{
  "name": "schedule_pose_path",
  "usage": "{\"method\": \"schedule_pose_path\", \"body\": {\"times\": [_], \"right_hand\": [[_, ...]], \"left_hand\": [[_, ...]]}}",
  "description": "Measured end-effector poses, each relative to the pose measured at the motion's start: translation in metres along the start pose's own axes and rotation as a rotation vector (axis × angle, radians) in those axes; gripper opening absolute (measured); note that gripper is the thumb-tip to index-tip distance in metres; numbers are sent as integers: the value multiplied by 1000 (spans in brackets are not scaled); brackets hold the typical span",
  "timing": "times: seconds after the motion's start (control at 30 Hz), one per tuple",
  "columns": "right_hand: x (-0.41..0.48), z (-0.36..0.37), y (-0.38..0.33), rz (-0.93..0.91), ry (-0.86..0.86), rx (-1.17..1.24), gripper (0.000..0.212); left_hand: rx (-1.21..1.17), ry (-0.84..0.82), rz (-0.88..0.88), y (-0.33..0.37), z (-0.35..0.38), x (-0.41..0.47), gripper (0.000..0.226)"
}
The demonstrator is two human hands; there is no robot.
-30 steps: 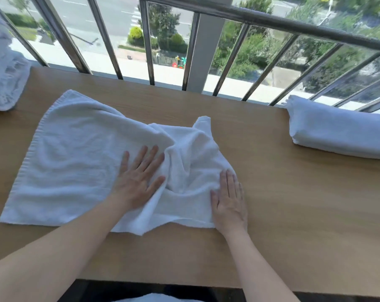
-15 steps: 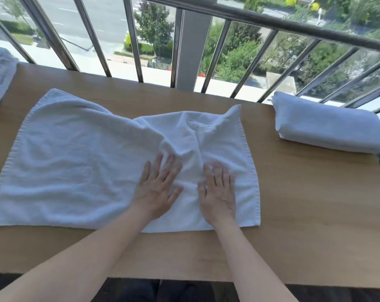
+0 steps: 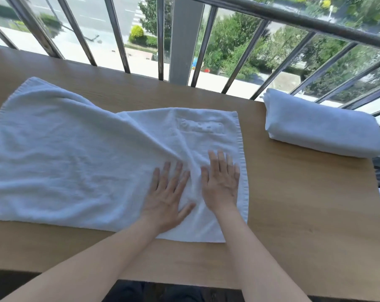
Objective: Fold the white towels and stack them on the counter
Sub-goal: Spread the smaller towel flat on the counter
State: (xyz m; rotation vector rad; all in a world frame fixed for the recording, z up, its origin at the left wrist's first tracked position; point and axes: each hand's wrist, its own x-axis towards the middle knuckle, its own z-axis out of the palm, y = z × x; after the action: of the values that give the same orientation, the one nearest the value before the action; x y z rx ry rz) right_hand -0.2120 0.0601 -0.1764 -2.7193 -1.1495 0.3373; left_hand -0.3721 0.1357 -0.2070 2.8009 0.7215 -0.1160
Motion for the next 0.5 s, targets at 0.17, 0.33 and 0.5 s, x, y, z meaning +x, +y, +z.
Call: {"method": "schedule_pose_path", "body": {"times": [0.17,0.33,0.5], "right_hand": [[19,4,37,-121,-102,-53,59],[10,5,62,32,-29,-20,60],[48,-6,39,-119,19,18,60]], "left_hand": [[20,12,38,32,9,-3,83],[-33,113,-59,32,2,24,69],[-5,34,-235,23,-8,54,72]]}}
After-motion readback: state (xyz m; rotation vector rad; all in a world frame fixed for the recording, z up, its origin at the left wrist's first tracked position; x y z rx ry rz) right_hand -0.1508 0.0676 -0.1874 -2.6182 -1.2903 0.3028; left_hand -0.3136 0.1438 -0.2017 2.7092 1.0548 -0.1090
